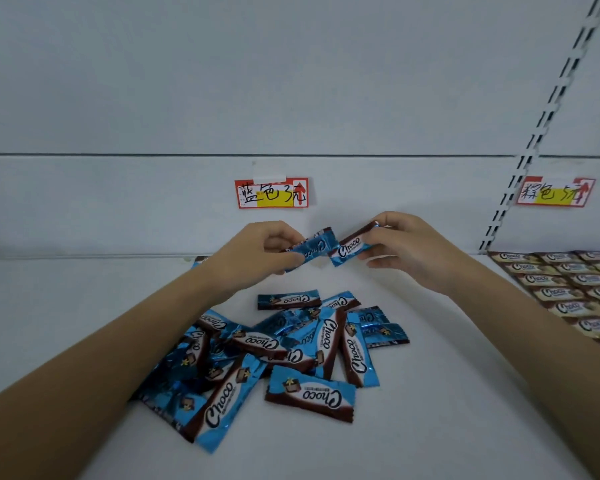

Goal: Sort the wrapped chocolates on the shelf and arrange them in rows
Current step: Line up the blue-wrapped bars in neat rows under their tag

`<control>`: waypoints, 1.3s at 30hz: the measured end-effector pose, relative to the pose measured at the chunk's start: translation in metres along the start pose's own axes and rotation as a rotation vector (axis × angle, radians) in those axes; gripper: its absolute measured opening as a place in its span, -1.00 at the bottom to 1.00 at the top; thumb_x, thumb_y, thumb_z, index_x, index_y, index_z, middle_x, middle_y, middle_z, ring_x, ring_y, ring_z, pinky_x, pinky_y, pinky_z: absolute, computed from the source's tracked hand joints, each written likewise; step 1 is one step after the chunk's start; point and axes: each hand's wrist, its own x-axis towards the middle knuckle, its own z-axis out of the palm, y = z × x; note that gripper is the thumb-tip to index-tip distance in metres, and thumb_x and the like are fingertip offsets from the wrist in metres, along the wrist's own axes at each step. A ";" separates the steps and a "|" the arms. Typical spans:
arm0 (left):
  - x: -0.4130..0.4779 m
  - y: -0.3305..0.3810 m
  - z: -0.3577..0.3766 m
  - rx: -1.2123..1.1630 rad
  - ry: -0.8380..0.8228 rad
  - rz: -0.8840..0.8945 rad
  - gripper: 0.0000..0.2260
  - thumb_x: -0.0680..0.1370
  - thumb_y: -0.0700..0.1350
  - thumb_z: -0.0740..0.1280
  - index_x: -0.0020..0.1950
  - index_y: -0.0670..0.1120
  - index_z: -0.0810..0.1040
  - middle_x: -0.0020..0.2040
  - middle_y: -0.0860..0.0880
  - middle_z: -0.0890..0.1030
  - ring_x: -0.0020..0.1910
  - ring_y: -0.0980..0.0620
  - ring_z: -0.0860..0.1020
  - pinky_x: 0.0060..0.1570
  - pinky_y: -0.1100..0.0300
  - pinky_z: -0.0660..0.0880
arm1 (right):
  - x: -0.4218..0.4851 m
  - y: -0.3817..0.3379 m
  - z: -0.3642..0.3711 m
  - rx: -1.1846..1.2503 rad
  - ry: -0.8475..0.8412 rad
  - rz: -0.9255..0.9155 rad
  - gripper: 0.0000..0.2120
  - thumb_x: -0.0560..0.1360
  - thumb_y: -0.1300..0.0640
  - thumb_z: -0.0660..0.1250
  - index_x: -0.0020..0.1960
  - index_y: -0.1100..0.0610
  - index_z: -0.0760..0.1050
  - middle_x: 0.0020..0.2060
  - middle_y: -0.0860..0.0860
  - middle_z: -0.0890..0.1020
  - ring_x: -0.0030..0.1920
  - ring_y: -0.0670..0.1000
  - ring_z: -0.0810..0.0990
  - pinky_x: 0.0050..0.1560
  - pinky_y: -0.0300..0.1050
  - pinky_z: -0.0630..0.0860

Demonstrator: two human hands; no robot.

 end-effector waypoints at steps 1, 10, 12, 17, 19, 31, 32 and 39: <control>0.000 0.000 0.000 -0.024 0.004 -0.002 -0.92 0.52 -0.23 0.30 -0.11 -0.07 0.45 -0.06 0.00 0.67 -0.06 0.00 0.60 -0.02 0.11 0.52 | -0.001 -0.001 0.000 0.016 0.001 -0.005 -0.91 0.50 0.28 0.26 -0.16 0.15 0.44 -0.17 0.13 0.65 -0.22 -0.01 0.63 -0.17 -0.18 0.58; -0.002 0.000 -0.001 0.030 0.112 0.139 -0.89 0.46 -0.14 0.40 -0.22 0.01 0.51 -0.24 0.14 0.56 -0.23 0.18 0.52 -0.15 0.33 0.45 | -0.004 -0.001 0.000 0.083 -0.019 -0.026 -0.87 0.48 0.34 0.28 -0.10 0.13 0.45 -0.13 0.12 0.63 -0.26 0.00 0.66 -0.16 -0.17 0.61; -0.001 -0.003 -0.002 0.058 0.119 0.161 -0.85 0.49 -0.22 0.34 -0.18 0.03 0.50 -0.16 0.10 0.58 -0.16 0.15 0.55 -0.11 0.28 0.49 | -0.004 -0.001 -0.001 0.060 -0.007 -0.030 -0.87 0.48 0.33 0.28 -0.12 0.12 0.45 -0.12 0.11 0.63 -0.25 0.01 0.66 -0.16 -0.18 0.61; 0.002 -0.007 -0.002 0.104 0.140 0.135 -0.80 0.49 -0.21 0.36 -0.15 0.03 0.37 -0.11 0.01 0.63 -0.14 0.08 0.61 -0.14 0.20 0.55 | -0.003 -0.002 -0.004 0.056 0.029 -0.027 -0.86 0.49 0.32 0.26 -0.17 0.11 0.44 -0.11 0.13 0.63 -0.22 0.05 0.65 -0.16 -0.15 0.58; 0.003 -0.007 -0.002 0.114 0.148 0.141 -0.82 0.49 -0.20 0.35 -0.14 0.03 0.39 -0.12 0.03 0.63 -0.11 0.10 0.60 -0.10 0.20 0.54 | -0.002 -0.002 -0.006 0.032 0.048 -0.024 -0.87 0.50 0.30 0.26 -0.18 0.11 0.45 -0.11 0.13 0.62 -0.19 0.05 0.64 -0.15 -0.16 0.57; 0.013 0.016 0.013 -0.009 0.080 0.199 -0.47 0.47 -0.35 0.28 0.24 0.21 0.33 0.13 0.01 0.44 -0.03 -0.04 0.60 -0.05 0.09 0.60 | 0.005 0.010 -0.033 -0.412 0.005 0.013 -0.86 0.49 0.27 0.28 -0.13 0.05 0.52 -0.15 0.04 0.62 -0.18 -0.09 0.53 -0.22 -0.26 0.49; 0.016 0.017 0.014 -0.004 0.069 0.202 -0.53 0.48 -0.36 0.28 0.16 0.19 0.38 0.16 0.02 0.43 0.00 -0.04 0.59 -0.05 0.06 0.60 | 0.005 0.010 -0.033 -0.448 0.006 -0.003 -0.85 0.49 0.26 0.28 -0.15 0.04 0.53 -0.14 0.05 0.63 -0.17 -0.08 0.53 -0.22 -0.27 0.47; 0.036 0.015 0.034 0.346 0.149 0.184 -0.88 0.51 -0.12 0.34 -0.04 -0.01 0.42 -0.12 -0.01 0.57 -0.13 0.06 0.56 -0.24 0.28 0.49 | 0.010 0.017 -0.034 -0.742 0.014 -0.093 -0.90 0.46 0.19 0.34 -0.04 0.08 0.55 -0.22 -0.12 0.54 -0.16 -0.11 0.48 -0.24 -0.37 0.35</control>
